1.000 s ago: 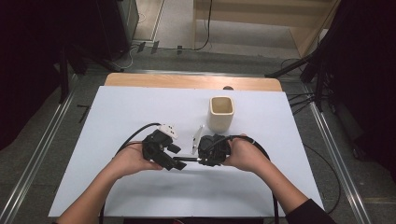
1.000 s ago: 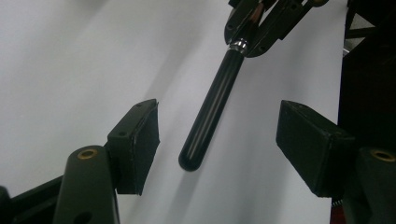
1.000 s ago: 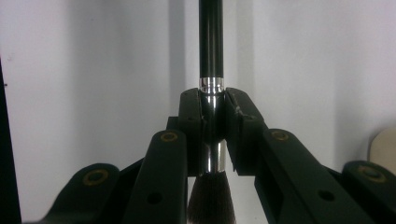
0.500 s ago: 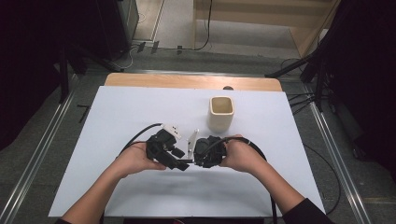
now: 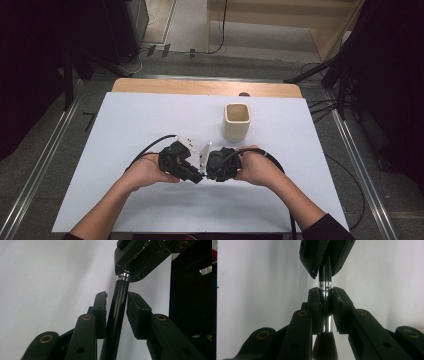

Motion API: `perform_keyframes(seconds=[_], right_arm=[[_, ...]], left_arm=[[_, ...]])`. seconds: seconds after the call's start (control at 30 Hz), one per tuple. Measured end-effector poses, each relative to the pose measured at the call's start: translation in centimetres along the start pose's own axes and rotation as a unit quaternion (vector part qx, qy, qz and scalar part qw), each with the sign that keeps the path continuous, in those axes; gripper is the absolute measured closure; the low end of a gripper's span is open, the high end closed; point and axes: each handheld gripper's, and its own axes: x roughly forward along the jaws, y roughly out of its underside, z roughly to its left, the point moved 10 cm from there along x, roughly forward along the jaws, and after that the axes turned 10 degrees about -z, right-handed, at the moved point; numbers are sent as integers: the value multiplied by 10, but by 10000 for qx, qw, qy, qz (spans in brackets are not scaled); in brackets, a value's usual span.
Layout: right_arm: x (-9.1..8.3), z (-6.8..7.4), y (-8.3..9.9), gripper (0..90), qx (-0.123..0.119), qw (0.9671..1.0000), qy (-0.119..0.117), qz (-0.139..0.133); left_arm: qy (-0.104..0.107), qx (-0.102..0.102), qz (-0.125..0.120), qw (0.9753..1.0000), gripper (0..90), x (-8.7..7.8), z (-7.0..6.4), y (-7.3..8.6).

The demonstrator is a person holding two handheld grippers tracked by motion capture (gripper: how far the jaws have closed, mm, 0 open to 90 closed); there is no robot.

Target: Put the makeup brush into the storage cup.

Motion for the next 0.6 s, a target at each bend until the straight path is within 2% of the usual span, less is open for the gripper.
perform_keyframes(seconds=[0.17,0.27,0.3,0.5,0.53,0.6], right_arm=[[0,2,0,790,-52,10000,-16,-15],[1,4,1,788,-193,9998,-87,-62],[1,4,1,781,-245,9996,-65,-97],[2,6,2,774,-282,9994,-137,-176],[1,8,4,769,-214,9994,-212,-168],[1,5,3,763,-275,9993,-120,-218]], left_arm=[[199,42,79,9998,747,1,-1,3],[311,38,79,9995,766,2,-4,4],[358,98,111,9992,785,2,-5,5],[518,1,86,9986,796,3,-8,5],[566,-27,84,9984,797,4,-8,5],[568,-29,70,9984,797,4,-9,4]])
